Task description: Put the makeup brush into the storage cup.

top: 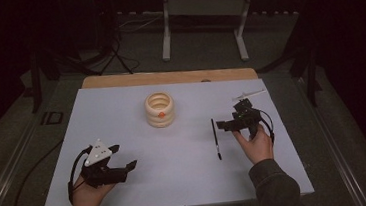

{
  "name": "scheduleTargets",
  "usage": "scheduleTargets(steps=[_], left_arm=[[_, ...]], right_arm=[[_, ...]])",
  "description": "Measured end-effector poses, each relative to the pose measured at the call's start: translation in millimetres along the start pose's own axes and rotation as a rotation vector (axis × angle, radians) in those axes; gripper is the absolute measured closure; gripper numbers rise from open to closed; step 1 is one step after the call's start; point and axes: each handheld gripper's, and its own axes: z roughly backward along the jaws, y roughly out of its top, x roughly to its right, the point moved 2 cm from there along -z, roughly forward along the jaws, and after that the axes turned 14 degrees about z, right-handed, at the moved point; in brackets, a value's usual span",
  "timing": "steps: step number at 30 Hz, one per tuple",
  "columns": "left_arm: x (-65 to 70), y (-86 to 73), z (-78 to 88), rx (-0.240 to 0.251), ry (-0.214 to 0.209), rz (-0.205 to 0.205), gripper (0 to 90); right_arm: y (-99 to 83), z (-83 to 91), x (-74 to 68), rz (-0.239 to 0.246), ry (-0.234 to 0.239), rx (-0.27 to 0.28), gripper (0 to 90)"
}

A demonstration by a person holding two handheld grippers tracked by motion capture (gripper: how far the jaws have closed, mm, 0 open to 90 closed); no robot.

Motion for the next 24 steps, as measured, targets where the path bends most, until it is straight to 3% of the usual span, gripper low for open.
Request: scheduleTargets(steps=[4, 20, 24], left_arm=[[-0.2, 0.3, 0.2, 0.001, 0.001, 0.000, 19.8], [-0.6, 1.2, -0.1, 0.003, -0.001, -0.001, 20.1], [-1.1, 1.1, -0.1, 0.004, -0.002, 0.000, 20.1]], right_arm=[[1.0, -2.6, 1.1, -0.003, 0.002, -0.003, 22.0], [2.3, -30.5, 1.4, -0.039, -0.037, -0.145, 33.7], [1.5, -38.0, -2.1, -0.045, -0.043, -0.154, 37.2]])
